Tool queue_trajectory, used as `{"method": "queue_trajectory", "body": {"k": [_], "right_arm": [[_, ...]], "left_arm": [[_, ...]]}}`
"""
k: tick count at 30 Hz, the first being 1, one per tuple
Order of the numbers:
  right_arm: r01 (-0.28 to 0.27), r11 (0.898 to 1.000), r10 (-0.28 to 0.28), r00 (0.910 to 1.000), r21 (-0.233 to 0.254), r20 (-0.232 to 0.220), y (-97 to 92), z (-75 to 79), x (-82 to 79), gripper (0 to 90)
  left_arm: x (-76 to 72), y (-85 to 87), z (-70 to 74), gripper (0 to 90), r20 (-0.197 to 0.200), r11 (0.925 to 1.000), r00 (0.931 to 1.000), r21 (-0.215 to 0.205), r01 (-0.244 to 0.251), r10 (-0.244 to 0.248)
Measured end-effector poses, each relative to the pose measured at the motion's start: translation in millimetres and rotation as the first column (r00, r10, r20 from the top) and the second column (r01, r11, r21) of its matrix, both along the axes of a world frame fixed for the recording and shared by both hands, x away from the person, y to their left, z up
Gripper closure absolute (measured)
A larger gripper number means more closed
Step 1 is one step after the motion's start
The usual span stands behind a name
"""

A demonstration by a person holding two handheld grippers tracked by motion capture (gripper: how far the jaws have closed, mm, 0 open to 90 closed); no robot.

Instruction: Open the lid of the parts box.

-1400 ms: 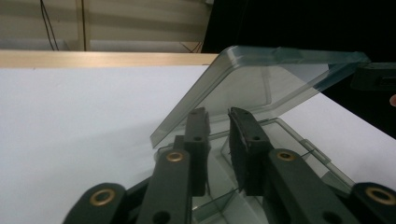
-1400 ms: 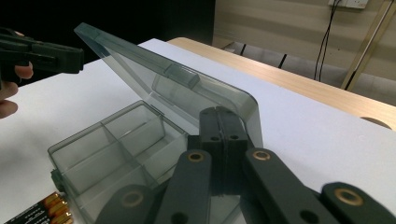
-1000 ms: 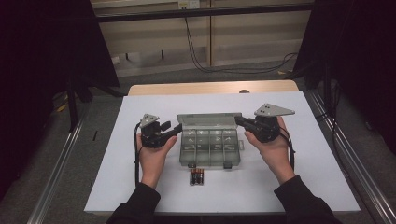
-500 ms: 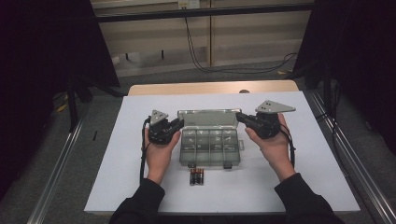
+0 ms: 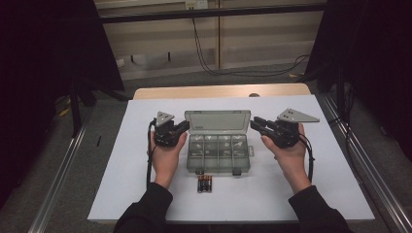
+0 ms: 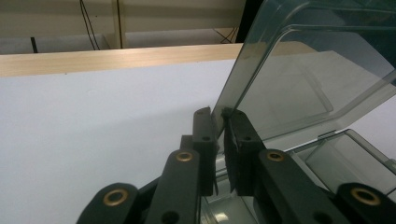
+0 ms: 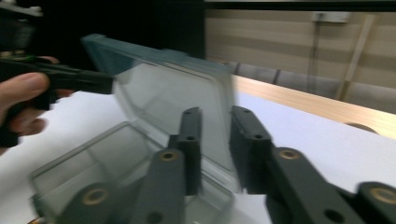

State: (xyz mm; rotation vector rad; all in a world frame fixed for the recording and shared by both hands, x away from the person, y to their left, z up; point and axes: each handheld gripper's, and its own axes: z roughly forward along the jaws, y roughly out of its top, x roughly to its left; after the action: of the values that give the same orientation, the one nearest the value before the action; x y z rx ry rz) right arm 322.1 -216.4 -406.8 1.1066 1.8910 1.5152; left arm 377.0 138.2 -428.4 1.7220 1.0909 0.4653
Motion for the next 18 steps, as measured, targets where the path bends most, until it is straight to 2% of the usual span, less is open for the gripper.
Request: {"method": "queue_trajectory", "body": {"k": [4,6,8,11,12,15,18], "right_arm": [[0.086,0.996,-0.086,0.9963,-0.027,0.008,-1.0,-10.3,3.1,55.3],[0.129,0.991,-0.128,0.9917,-0.047,0.013,3.6,-14.8,4.4,52.9],[0.144,0.988,-0.145,0.9894,-0.062,-0.003,8.3,-19.4,7.3,51.6],[0.148,0.987,-0.149,0.9888,-0.068,-0.009,13.1,-24.1,9.3,54.5],[0.143,0.986,-0.144,0.9896,-0.080,-0.005,18.2,-27.9,10.5,63.4],[0.144,0.984,-0.146,0.9893,-0.101,-0.009,25.0,-31.7,12.6,72.1],[0.178,0.977,-0.182,0.9831,-0.115,-0.024,29.4,-33.0,15.2,79.0]], "left_arm": [[1.0,0.0,-0.1,83.4,0.000,1.0000,1.0000,-0.005,0.002,-0.002],[1.7,0.5,-0.2,83.4,-0.002,1.0000,1.0000,-0.005,0.002,-0.002],[2.2,0.5,-0.3,83.5,-0.003,1.0000,1.0000,-0.008,0.004,-0.004],[2.6,0.4,-0.3,83.5,-0.005,0.9999,1.0000,-0.010,0.002,-0.003],[3.1,0.4,-0.3,83.5,-0.005,0.9999,1.0000,-0.011,0.003,-0.003],[3.8,0.3,-0.4,83.5,-0.005,0.9999,1.0000,-0.013,-0.001,0.001],[4.9,0.7,-0.2,83.5,-0.007,0.9999,1.0000,-0.014,0.005,-0.005]]}}
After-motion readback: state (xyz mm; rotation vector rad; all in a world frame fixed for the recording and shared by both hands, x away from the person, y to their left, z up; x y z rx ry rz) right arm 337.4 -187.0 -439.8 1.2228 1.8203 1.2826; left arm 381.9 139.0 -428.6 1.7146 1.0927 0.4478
